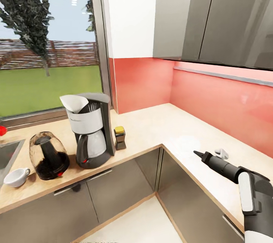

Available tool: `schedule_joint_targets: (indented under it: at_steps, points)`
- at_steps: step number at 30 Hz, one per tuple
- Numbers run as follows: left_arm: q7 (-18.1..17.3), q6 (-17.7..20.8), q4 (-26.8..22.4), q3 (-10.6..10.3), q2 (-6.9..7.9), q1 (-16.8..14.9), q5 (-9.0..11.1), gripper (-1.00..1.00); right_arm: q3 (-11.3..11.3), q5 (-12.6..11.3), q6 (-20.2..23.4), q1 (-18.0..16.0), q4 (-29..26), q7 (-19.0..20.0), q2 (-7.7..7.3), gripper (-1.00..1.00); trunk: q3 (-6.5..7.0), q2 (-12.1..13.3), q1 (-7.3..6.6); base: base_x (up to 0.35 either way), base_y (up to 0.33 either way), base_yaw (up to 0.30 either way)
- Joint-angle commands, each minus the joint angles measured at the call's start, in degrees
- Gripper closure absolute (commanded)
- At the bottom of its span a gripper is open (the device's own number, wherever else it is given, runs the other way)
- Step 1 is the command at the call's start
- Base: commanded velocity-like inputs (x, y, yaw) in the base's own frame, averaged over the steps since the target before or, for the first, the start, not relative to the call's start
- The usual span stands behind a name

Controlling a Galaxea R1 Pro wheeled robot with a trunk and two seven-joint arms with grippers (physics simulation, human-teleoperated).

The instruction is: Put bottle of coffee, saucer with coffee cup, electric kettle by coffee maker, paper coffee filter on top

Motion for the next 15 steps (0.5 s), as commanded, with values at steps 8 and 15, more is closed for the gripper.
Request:
schedule_joint_targets:
  at_steps: [8, 15]
  points:
    - [0.2, -0.1, 0.0, -0.5, 0.0, 0.0, 0.3, -1.0, -5.7, 0.0, 0.4, -0.1, 0.0, 0.4, -0.06, 1.0, -0.1, -0.1, 0.03, 0.001, 0.0, 0.279]
    - [0.3, -0.1, -0.1, -0.5, 0.0, 0.1, 0.3, -1.0, -8.9, -0.1, 0.4, -0.1, 0.0, 0.4, -0.15, 1.0, -0.1, -0.1, 0.03, 0.004, 0.0, 0.279]
